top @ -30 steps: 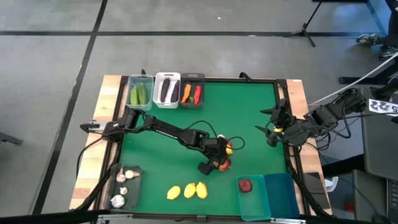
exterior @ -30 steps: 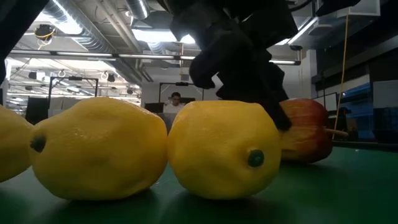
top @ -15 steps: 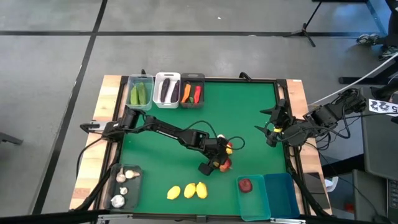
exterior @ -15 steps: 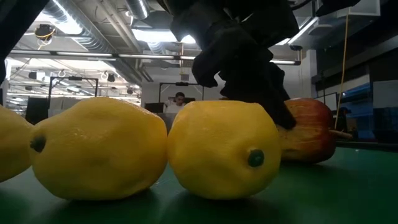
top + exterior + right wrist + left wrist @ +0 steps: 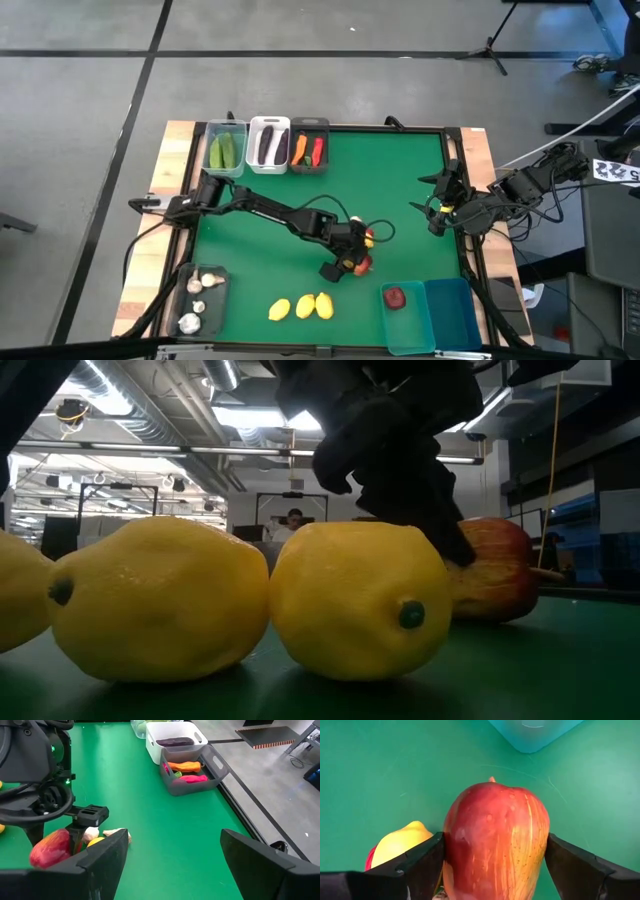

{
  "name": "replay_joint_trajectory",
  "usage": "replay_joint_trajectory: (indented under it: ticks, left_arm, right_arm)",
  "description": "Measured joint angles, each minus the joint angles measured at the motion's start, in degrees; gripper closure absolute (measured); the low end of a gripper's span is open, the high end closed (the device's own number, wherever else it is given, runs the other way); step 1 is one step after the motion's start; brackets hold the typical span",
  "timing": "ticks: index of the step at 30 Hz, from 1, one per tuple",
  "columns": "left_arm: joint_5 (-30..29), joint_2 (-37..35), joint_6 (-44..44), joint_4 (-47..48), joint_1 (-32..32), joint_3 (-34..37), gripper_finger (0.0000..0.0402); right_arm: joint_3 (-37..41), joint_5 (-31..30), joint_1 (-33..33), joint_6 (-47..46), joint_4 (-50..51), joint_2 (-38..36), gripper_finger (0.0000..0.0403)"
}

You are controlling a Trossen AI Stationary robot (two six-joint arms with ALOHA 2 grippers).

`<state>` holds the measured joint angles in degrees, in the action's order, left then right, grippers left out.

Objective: Sort produce into baskets
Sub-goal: Put the red apple into the green bin

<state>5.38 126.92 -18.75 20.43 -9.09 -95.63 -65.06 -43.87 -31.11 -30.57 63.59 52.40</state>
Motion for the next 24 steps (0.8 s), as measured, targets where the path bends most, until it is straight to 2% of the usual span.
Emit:
replay_joint_trajectory:
  ticks: [13,24]
  left_arm:
    - [-1.96,0.10,-1.11,4.21,-1.08,-4.53,0.0092]
    - [-5.06,0.01,-1.83,7.82,-2.33,-7.90,0.0092]
  right_arm:
    - [0.00,-0.08,0.00,0.00,0.48,-0.02,0.0086]
    - [0.02,-3.66,0.00,-0.42,2.57,-1.34,0.0086]
